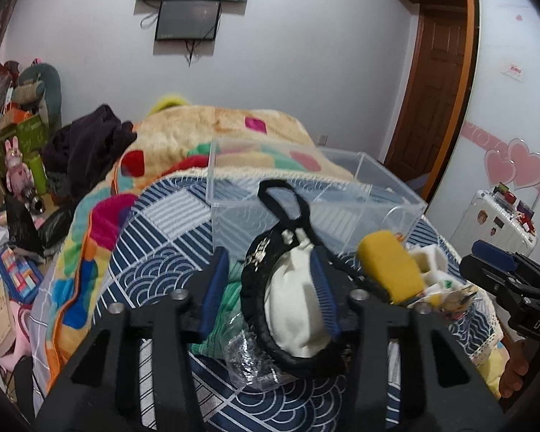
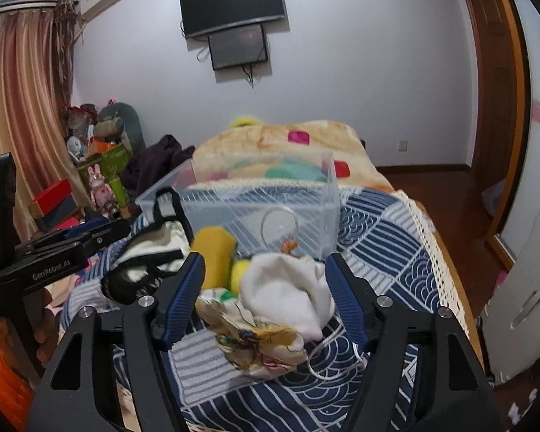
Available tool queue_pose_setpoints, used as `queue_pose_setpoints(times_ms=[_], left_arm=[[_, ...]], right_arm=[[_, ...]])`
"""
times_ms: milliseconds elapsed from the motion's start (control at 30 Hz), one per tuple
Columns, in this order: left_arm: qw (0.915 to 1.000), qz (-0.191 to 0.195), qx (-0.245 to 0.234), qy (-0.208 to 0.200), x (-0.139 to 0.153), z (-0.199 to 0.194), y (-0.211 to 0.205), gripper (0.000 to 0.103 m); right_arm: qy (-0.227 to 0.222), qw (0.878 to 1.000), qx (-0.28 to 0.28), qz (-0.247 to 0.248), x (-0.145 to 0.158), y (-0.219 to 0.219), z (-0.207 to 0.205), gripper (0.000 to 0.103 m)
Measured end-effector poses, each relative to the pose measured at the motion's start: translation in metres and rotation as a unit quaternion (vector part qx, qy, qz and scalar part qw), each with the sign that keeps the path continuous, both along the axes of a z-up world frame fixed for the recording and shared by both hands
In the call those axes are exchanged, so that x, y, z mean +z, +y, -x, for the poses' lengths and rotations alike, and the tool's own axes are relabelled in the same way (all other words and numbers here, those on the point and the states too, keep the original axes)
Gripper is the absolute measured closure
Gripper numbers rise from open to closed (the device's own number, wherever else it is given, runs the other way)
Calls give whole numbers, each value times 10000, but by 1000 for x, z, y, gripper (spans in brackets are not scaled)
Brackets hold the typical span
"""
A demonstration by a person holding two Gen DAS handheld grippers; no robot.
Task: Organize soft objects
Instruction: 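Grasp the black-rimmed white item with the left tool while the right tool grasps the floral cloth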
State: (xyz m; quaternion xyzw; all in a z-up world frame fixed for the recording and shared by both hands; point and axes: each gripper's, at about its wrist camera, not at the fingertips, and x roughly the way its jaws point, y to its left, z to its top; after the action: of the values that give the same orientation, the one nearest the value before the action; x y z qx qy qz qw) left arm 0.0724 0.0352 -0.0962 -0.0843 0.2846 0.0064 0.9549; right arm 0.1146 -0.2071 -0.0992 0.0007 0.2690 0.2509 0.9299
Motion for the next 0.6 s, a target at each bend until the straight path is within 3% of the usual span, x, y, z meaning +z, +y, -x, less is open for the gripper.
queue_pose_setpoints(times_ms=[33,267,333,600], left_arm=[[10000,21,3,56,-3,-2,1,72],[9996,103,-44,278,-17,-8,2,81],[9996,111,-34,271,-19,-9,2,88],[9999,126,-5,-9,-5,3,2,94]], right_arm=[[52,10000,-5,29,-3,0,-2,40],[430,9990,115,98,-16,2,-8,43],[564,9981,250,-7,-18,1,-7,43],[634,9975,320,-30,-22,-7,-1,42]])
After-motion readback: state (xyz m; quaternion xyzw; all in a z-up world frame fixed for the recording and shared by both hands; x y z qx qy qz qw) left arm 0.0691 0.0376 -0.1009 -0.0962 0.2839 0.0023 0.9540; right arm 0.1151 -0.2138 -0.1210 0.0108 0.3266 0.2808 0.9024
